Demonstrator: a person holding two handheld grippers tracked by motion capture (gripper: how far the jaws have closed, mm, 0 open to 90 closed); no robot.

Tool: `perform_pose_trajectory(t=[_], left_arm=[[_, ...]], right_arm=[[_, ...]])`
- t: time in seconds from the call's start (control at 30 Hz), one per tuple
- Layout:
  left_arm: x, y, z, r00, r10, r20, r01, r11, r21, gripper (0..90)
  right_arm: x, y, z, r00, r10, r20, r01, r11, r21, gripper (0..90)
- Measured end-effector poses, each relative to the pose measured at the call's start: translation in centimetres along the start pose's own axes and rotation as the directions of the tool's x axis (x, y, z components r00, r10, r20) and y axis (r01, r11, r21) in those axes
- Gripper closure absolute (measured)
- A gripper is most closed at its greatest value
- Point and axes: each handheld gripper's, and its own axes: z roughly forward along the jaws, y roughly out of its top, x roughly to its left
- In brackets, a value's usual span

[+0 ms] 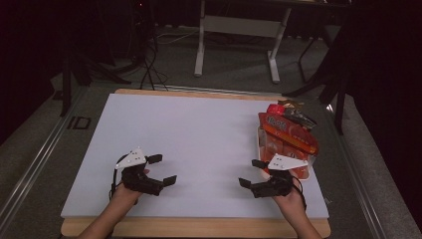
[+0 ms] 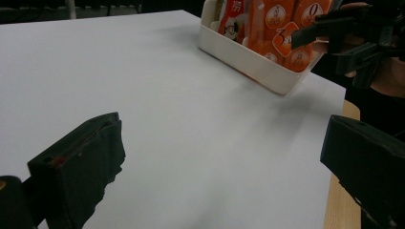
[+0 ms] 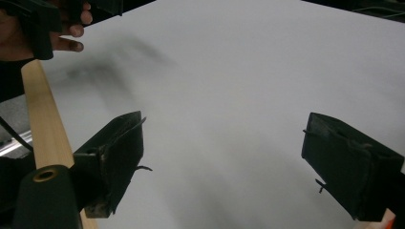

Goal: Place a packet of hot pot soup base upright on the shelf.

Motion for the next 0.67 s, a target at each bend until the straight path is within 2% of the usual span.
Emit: perform_pose_trajectory(t=[0.3, 0.67], left_arm=[[0.02, -0.20, 0.15, 1.0000, -0.003, 0.006, 0.003, 1.0000, 0.006, 0.9], [0.17, -0.35, 0.21, 0.9999, -0.010, 0.008, 0.010, 0.9999, 0.009, 0.8]], right_arm=[[-0.05, -0.01, 0.02, 0.9999, 0.006, -0.010, -0.006, 1.000, -0.005, 14.0], [-0.08, -0.09, 0.23, 0.9999, -0.008, -0.008, 0.008, 1.000, 0.002, 14.1]])
